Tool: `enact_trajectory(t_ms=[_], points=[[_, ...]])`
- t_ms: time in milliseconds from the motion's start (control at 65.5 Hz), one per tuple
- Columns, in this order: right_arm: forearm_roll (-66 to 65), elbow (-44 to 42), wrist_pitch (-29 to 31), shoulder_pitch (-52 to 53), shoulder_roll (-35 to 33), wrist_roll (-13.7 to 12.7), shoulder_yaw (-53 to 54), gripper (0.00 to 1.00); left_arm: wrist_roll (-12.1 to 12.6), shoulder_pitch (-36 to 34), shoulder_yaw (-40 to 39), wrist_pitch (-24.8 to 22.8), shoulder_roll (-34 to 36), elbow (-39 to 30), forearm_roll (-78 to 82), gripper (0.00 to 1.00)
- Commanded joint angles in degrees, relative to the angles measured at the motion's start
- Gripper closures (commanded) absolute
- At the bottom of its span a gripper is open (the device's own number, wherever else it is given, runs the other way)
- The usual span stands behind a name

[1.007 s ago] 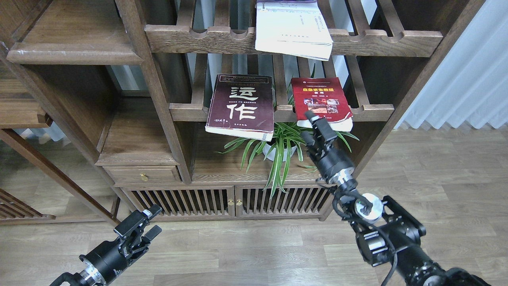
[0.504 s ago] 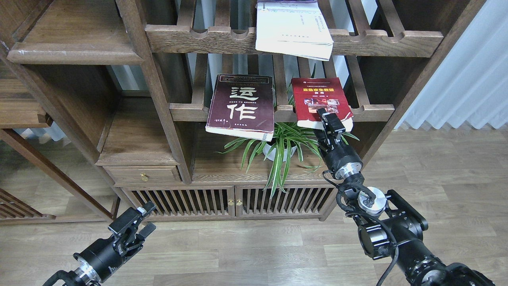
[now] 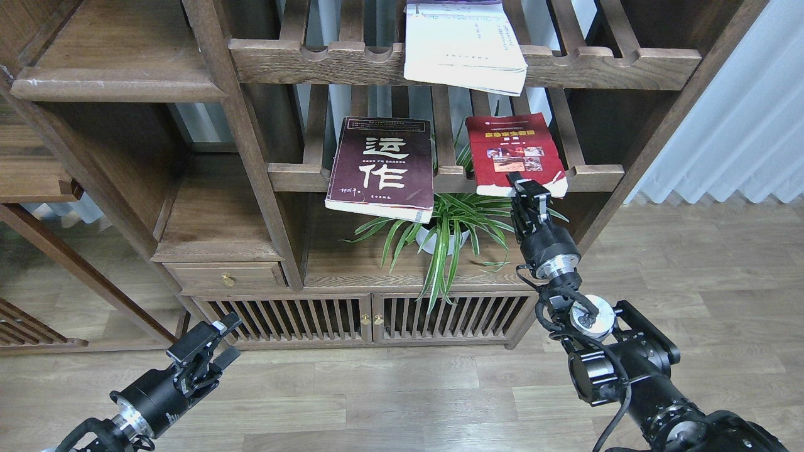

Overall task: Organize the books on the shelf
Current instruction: 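Grasp the red book's lower edge with the right gripper and tilt it out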

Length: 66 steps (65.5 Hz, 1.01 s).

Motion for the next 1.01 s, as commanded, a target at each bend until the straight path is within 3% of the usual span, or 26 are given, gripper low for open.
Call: enact_trajectory(t_ms=[0,443,870,992], points=[[0.4,1.4,1.6,-0.4,0.0,0.0,0.1,0.94,0.0,0.1,0.2,0.0,-0.4,0.9,0.0,0.0],[0.6,23.1,2.2,-18.6,0.0,-0.1,3.3,0.94,0.0,-2.8,0.3,0.0,-0.6,2.0,-0.1,0.0],[0.6,28.4,2.2,-33.5,0.0,-1.0,2.9,0.95,0.0,-2.7,0.9,0.0,-2.5,2.0,-0.1,0.0],[0.1,29.3,2.2,-37.2,0.0,-1.4,1.0,0.95,0.0,-2.5,4.6,0.0,-2.9,1.9,-0.1,0.0]])
